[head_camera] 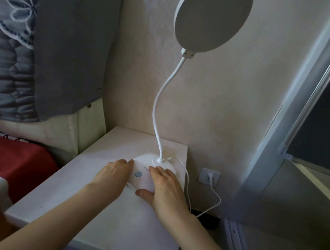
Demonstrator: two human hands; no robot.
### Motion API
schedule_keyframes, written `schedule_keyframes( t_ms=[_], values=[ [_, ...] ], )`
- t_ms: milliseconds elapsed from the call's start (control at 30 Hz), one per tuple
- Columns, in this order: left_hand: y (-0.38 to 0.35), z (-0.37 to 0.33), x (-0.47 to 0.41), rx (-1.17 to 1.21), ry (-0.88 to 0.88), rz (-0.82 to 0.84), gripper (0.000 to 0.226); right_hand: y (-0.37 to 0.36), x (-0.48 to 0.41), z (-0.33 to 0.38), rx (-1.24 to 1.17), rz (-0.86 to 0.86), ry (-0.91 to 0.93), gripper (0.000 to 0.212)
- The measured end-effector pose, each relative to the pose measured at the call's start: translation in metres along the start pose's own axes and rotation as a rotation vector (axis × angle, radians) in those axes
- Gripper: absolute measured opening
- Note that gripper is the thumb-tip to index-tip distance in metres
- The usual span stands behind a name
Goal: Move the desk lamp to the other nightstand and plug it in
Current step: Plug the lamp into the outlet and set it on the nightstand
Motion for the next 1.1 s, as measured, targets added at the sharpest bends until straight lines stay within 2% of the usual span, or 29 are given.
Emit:
schedule_keyframes(
  t_ms=[233, 433, 500, 633, 733, 833, 967, 1100],
  values=[
    [0.000, -0.017, 0.010, -0.120, 0.008, 0.004, 0.043, 0.019, 0.002, -0.013, -0.079, 0.145, 0.046, 0.070],
    [0.001, -0.026, 0.018, -0.123, 0.014, 0.034, 0.032, 0.030, 0.011, -0.018, -0.088, 0.212, 0.097, 0.068],
    [0.004, -0.028, 0.016, -0.072, -0.002, 0.055, 0.040, 0.028, 0.012, -0.017, -0.067, 0.218, 0.107, 0.065],
    [0.010, -0.034, 0.017, 0.105, -0.112, 0.135, 0.078, 0.023, 0.014, -0.010, -0.033, 0.190, 0.139, 0.056],
    [0.022, -0.033, 0.012, 0.184, -0.115, 0.179, 0.072, 0.018, 0.016, -0.008, 0.016, 0.146, 0.178, 0.047],
    [0.033, -0.033, 0.002, 0.267, -0.108, 0.260, 0.065, 0.009, 0.016, -0.009, 0.044, 0.145, 0.168, 0.048],
    [0.037, -0.037, -0.008, 0.347, -0.087, 0.348, 0.079, 0.003, 0.015, -0.010, 0.074, 0.136, 0.187, 0.050],
    [0.042, -0.043, -0.023, 0.381, -0.065, 0.319, 0.060, 0.004, 0.014, -0.008, 0.126, 0.143, 0.218, 0.049]
  ],
)
Point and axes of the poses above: each hand's wrist, its own x-axis away from the middle knuckle, its own y-axis out of the back of the hand, z = x × y, the point moved 6 cm from there along -x, towards the middle knuckle, and after that the axes turned 1 degree about -x, right-handed, at the moved point
